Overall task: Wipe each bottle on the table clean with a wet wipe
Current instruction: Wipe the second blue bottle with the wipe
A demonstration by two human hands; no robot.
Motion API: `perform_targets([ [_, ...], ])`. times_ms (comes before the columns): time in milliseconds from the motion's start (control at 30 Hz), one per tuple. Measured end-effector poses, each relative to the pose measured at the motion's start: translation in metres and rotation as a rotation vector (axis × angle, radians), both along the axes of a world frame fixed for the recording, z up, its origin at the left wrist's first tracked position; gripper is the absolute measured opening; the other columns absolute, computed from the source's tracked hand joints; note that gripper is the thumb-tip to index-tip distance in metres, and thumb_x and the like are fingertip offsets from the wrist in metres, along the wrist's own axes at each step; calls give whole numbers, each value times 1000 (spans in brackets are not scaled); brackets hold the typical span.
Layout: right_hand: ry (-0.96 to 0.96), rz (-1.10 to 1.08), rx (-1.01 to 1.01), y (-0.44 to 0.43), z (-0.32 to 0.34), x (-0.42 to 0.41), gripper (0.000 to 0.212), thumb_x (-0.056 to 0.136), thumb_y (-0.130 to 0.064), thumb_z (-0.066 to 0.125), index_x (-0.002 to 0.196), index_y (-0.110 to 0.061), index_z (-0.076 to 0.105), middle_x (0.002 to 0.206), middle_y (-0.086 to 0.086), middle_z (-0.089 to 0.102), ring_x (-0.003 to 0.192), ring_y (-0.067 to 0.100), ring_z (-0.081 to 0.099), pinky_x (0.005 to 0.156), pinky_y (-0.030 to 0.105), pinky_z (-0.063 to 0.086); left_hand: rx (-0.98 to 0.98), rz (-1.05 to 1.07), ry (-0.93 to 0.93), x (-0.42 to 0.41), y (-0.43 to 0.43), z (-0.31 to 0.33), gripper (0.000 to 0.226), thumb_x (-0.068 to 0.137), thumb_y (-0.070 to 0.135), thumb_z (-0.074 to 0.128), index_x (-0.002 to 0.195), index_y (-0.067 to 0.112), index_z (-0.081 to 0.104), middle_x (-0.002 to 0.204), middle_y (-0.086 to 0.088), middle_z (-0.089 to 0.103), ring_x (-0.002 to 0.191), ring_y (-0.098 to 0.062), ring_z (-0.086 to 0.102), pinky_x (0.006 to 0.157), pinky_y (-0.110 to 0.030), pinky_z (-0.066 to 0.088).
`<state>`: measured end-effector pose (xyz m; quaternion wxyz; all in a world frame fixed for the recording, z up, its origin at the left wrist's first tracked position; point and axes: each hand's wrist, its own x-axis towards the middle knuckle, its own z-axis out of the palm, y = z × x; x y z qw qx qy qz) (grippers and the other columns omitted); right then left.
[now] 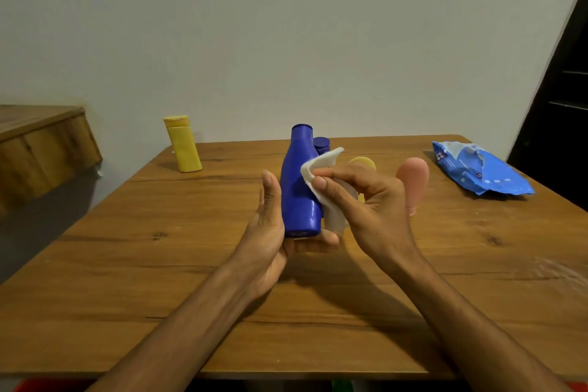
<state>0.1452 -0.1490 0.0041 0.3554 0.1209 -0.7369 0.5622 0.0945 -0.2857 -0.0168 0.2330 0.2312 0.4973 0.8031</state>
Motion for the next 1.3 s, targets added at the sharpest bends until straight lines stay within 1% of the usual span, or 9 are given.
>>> perform_targets([
  [133, -12, 23, -22, -1, 1, 1, 22, 81, -28, 65, 100, -17, 72, 98, -6, 69, 99, 14, 64, 80, 30, 56, -4, 22, -27, 3, -1, 1, 96, 64, 78, 58, 146, 37, 31, 117, -21, 66, 82, -39, 70, 53, -42, 60],
  [333, -40, 44, -36, -3, -1, 1, 19, 80, -29, 65, 98, -23, 70, 102, -2, 68, 99, 11, 63, 71, 24, 56, -70, 118, -56, 4, 0, 1, 86, 68, 75, 45, 145, 37, 34, 120, -22, 61, 77, -28, 70, 37, -27, 48],
  [400, -40, 60, -49, -4, -2, 2, 17, 81, -24, 65, 98, -21, 70, 104, 2, 66, 98, 9, 63, 64, 19, 55, -90, 120, -45, 3, -2, -1, 84, 70, 75, 46, 142, 34, 39, 117, -23, 62, 80, -30, 69, 37, -25, 47],
  [567, -27, -17, 10, -1, -3, -3, 19, 81, -28, 66, 99, -23, 70, 101, -7, 69, 99, 9, 63, 79, 22, 54, -191, 102, -27, 4, -2, 1, 82, 66, 75, 51, 132, 26, 51, 110, -17, 64, 81, -22, 65, 50, -32, 50],
  [667, -20, -18, 6, -1, -3, -2, 21, 82, -28, 66, 100, -19, 72, 101, -5, 70, 99, 12, 63, 78, 23, 54, -211, 82, -21, 5, -1, 1, 69, 66, 73, 54, 116, 26, 63, 107, -12, 63, 85, -20, 63, 55, -35, 53],
  [833, 14, 4, 9, -2, -1, 0, 20, 82, -27, 66, 100, -18, 72, 101, -5, 70, 100, 14, 64, 77, 22, 54, -107, -2, -18, 3, 1, 0, 65, 43, 74, 80, 95, 35, 76, 94, -6, 70, 81, -17, 65, 51, -32, 54],
  [933, 13, 3, -2, -3, 0, 0, 19, 82, -26, 66, 99, -19, 72, 100, -5, 70, 99, 12, 64, 77, 21, 53, -35, -50, -38, 1, 1, -1, 63, 46, 69, 82, 98, 33, 76, 103, -13, 64, 83, -21, 63, 49, -32, 54],
  [1100, 39, -6, -13, -4, 1, 1, 22, 83, -25, 66, 101, -16, 71, 99, -5, 70, 97, 14, 64, 77, 23, 54, 123, -123, -137, -1, 0, -1, 70, 58, 61, 81, 119, 27, 69, 111, -16, 65, 91, -25, 64, 52, -33, 57],
  [1300, 125, -106, -2, 3, 2, -1, 18, 85, -21, 65, 103, -17, 69, 100, -9, 68, 98, 12, 64, 78, 22, 53, 172, -162, -224, -2, -3, -1, 63, 84, 61, 52, 129, 18, 61, 115, -16, 64, 90, -26, 63, 56, -34, 55],
])
